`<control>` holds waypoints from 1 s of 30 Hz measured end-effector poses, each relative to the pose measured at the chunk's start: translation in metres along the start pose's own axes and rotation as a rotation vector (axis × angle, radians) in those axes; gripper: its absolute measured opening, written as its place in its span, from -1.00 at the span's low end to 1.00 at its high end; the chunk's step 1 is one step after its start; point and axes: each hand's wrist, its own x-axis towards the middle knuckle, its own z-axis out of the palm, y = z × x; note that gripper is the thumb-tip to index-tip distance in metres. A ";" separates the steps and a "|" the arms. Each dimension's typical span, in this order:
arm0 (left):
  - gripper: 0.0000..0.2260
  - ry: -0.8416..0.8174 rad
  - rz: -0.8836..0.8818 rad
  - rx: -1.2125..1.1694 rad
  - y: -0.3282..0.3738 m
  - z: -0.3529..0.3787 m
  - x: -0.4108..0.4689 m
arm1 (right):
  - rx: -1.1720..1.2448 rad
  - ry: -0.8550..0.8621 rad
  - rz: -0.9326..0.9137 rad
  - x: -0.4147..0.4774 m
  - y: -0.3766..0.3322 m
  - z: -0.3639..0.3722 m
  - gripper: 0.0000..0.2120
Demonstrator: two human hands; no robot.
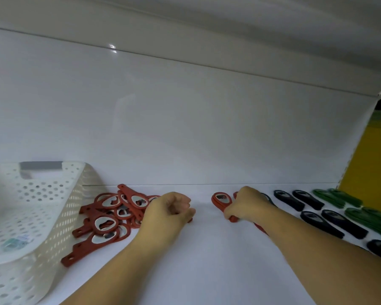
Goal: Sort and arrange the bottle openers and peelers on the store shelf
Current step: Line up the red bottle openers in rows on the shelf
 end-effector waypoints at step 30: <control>-0.89 0.479 -0.134 -0.299 -0.003 -0.024 0.018 | 0.161 0.136 -0.332 -0.009 -0.061 0.070 -0.73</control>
